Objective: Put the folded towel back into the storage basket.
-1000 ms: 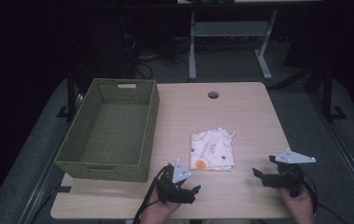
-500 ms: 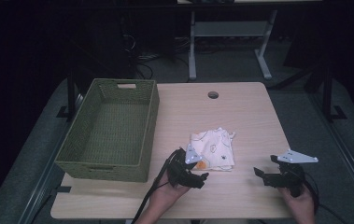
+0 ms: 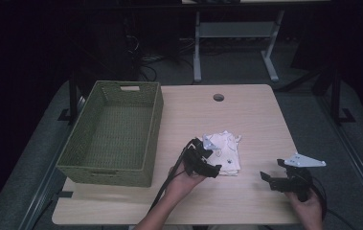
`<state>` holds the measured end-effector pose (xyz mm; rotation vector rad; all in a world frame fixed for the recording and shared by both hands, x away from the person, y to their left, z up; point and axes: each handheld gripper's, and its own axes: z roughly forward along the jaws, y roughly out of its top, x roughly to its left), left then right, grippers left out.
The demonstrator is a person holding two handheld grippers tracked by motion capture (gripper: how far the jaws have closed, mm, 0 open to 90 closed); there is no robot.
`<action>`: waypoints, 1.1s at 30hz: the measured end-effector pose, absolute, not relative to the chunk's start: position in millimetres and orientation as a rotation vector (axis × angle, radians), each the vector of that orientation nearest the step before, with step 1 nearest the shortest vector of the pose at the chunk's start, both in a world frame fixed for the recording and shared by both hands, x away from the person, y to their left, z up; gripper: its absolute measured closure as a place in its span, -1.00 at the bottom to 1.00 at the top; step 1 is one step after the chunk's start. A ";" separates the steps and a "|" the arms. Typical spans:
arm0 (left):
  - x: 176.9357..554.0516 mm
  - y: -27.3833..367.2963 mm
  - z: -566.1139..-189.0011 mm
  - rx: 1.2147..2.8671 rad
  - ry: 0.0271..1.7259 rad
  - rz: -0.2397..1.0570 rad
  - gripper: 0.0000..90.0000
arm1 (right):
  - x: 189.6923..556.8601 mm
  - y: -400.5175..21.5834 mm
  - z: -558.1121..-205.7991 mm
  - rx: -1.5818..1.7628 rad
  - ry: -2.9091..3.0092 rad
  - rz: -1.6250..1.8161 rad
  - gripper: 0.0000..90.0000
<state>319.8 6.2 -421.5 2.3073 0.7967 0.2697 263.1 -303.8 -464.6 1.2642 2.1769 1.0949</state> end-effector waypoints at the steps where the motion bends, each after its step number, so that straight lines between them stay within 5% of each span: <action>1: 327.8 -0.4 -421.5 2.336 0.801 0.293 -0.34 | 263.4 -303.4 -464.6 1.261 2.175 1.101 -0.69; 15: 370.6 -35.0 -433.6 2.476 0.946 0.339 -0.24 | 264.6 -304.1 -464.5 1.259 2.173 1.105 -0.68; 24: 380.8 -37.5 -448.4 2.478 1.019 0.250 -0.21 | 264.3 -307.1 -463.4 1.277 2.150 1.116 -0.69; 33: 374.2 -40.7 -447.8 2.493 0.952 0.267 0.17 | 263.1 -304.7 -463.5 1.267 2.153 1.106 -0.68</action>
